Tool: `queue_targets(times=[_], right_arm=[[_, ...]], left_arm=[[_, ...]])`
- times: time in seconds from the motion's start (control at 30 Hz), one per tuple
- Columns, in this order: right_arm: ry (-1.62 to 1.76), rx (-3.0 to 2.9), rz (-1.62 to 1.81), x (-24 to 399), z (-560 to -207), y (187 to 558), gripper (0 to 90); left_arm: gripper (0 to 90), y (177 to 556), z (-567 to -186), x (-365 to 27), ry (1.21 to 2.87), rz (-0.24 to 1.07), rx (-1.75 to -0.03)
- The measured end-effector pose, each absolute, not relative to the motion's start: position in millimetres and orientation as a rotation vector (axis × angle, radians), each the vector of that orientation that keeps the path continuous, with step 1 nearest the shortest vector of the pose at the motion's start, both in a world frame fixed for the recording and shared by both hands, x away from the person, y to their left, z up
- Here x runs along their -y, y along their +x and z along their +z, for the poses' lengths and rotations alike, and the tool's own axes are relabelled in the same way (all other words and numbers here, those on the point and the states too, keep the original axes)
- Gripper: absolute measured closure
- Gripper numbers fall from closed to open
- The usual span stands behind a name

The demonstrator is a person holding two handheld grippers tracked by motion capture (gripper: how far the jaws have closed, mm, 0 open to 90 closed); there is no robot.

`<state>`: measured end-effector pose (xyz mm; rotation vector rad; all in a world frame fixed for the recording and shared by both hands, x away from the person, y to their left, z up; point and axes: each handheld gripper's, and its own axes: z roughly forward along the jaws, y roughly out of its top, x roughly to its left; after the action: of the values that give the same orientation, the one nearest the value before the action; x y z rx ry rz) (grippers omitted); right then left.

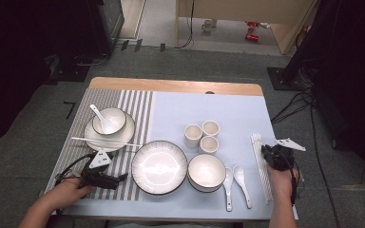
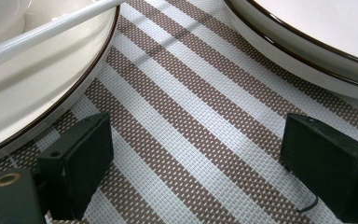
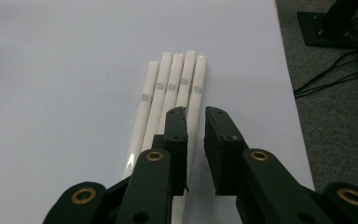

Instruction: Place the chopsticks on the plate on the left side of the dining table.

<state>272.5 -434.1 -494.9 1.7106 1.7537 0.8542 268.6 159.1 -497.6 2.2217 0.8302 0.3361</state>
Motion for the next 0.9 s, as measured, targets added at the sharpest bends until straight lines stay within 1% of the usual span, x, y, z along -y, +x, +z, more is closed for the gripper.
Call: queue_targets(times=[0.27,0.43,0.9], right_arm=[[1.731,-1.745,0.857,435,-495,272,79.2],[1.753,-1.757,0.836,437,-497,273,82.1],[1.729,-1.737,0.819,442,-498,287,83.1]], left_arm=[[9.4,269,-498,-159,2.222,0.337,-0.83],[9.4,269,-498,-159,2.222,0.337,-0.83],[9.5,268,-498,-159,2.221,0.34,-0.829]])
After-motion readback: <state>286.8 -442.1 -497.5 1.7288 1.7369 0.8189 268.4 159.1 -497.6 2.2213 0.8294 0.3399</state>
